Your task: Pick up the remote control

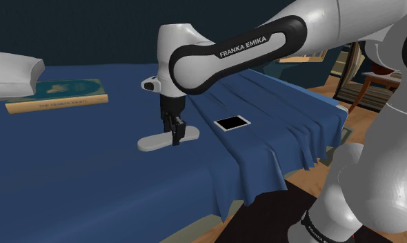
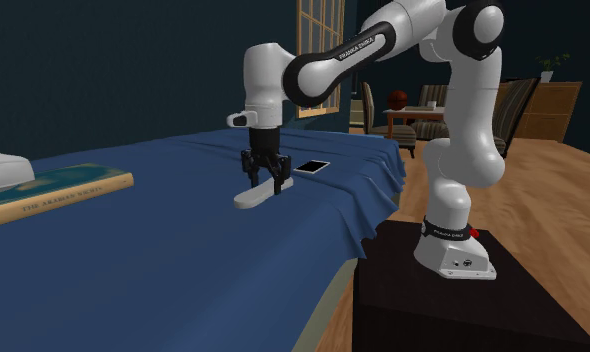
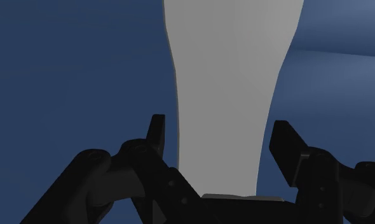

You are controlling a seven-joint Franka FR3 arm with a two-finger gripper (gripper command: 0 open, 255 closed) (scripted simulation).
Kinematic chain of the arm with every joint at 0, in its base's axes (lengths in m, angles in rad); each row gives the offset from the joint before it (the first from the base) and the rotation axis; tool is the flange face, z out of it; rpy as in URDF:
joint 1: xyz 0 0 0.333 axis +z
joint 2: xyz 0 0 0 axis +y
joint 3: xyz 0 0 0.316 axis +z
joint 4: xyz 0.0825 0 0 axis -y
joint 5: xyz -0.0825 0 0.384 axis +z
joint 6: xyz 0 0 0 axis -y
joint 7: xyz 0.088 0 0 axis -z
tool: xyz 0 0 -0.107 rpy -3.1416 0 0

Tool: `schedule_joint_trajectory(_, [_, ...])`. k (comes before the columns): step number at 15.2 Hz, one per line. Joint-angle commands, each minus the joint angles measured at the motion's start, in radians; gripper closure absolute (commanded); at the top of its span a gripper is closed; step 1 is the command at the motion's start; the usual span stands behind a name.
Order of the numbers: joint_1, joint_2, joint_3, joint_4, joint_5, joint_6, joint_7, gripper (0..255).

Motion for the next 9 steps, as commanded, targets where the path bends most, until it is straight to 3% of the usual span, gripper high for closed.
schedule_joint_trajectory(1, [0.000, 0.001, 0.000, 0.000, 0.000, 0.000, 0.001, 255])
schedule_joint_trajectory(9, [-0.001, -0.025, -0.001, 0.064, 0.004, -0.090, -0.005, 255])
